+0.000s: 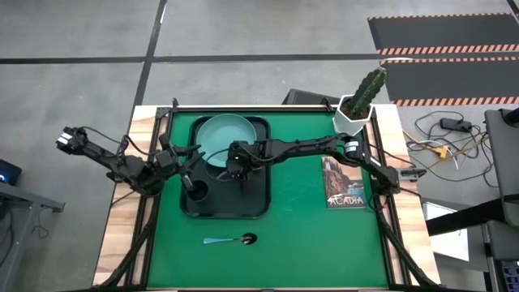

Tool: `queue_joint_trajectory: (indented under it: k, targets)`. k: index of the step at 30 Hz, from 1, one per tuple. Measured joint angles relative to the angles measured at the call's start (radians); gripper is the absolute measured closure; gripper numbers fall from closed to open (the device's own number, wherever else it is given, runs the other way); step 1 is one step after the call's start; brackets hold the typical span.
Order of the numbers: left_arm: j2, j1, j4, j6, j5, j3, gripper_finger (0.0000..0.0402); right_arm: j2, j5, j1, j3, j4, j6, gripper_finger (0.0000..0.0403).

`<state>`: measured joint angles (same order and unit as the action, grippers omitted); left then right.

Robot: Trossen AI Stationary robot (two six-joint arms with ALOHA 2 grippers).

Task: Pick and place plate/cup/fork/spoon on tray
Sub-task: Put the pink fork on the black tray

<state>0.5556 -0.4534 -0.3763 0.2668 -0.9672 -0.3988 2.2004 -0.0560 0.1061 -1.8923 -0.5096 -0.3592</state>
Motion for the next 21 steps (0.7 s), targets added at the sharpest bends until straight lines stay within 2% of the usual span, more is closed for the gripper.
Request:
queue_joint_trajectory:
  k: [5,10,17,21]
  targets:
    - [0.0,0.0,0.0,0.0,0.0,0.0,0.0306,0.003,-0.004,-0.001,0.002,-0.001,-0.006,0.0296]
    - [0.0,0.0,0.0,0.0,0.0,0.0,0.0306,-0.007,-0.004,-0.001,0.002,-0.017,0.013,0.0287]
    - [0.0,0.0,0.0,0.0,0.0,0.0,0.0306,-0.074,-0.006,-0.003,0.007,-0.173,0.037,0.0304]
    - [0.001,0.0,0.001,0.0,0.0,0.0,0.0306,-0.125,-0.032,-0.003,0.07,-0.197,0.062,0.0317]
